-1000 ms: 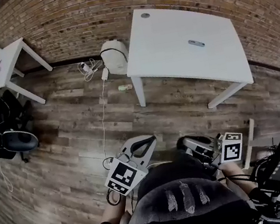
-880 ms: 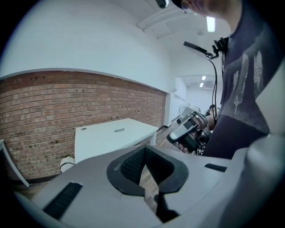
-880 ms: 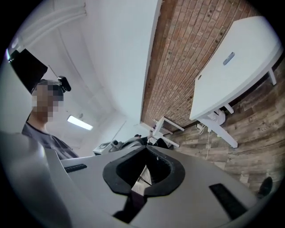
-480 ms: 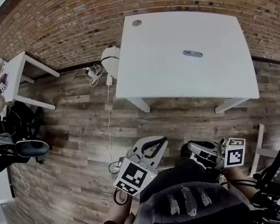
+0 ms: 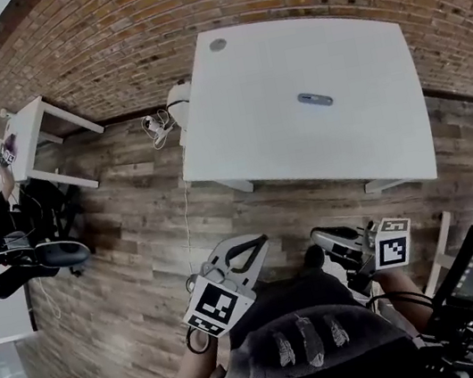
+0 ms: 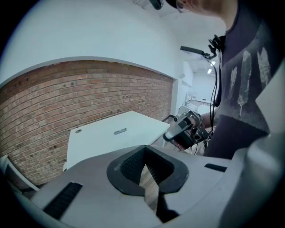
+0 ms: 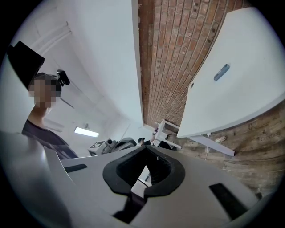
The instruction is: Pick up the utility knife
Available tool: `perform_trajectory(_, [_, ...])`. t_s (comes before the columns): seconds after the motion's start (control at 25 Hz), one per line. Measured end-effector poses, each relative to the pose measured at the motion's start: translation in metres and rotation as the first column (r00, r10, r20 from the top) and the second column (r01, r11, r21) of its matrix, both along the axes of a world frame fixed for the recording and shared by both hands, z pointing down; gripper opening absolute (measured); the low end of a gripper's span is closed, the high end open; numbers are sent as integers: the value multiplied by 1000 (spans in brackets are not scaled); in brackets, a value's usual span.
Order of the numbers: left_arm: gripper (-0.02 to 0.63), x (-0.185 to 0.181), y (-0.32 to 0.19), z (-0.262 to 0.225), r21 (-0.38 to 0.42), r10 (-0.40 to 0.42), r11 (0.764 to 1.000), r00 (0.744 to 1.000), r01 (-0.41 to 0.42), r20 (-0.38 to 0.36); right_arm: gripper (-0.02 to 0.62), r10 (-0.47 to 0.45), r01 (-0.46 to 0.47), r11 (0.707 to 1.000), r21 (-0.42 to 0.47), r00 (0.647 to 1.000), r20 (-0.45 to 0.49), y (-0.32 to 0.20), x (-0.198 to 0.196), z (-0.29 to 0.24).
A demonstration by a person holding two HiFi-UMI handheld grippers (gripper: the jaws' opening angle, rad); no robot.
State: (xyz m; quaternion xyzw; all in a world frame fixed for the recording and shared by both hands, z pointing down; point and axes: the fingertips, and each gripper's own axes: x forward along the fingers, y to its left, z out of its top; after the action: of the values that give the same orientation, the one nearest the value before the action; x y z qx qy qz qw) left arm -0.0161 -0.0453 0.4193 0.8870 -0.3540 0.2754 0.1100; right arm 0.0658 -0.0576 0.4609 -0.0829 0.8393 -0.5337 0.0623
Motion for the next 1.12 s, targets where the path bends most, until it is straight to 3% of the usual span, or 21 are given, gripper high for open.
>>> perform_trajectory(0.32, [-5,-33,-25,-1,41,-51,998,998,53,-39,0,-31,33,999,32,999,-40,-19,-23,-3])
perform_trajectory(0.56, [-5,-60,-57,0,88,38,996,993,-28,-115,0,9,-3,999,48,994,-111,-31,-64,-6])
perform_trajectory(0.8, [-5,-109,-88,-11,134,133,985,974,-110,-183,0,71,-44,992,117,969,-237,-51,-110,-20])
perform_trajectory(1.12, [-5,-162,-108,-9,163,169,978,957,-132,-237,0,100,-62,990,128,942,-319,-62,-157,-23])
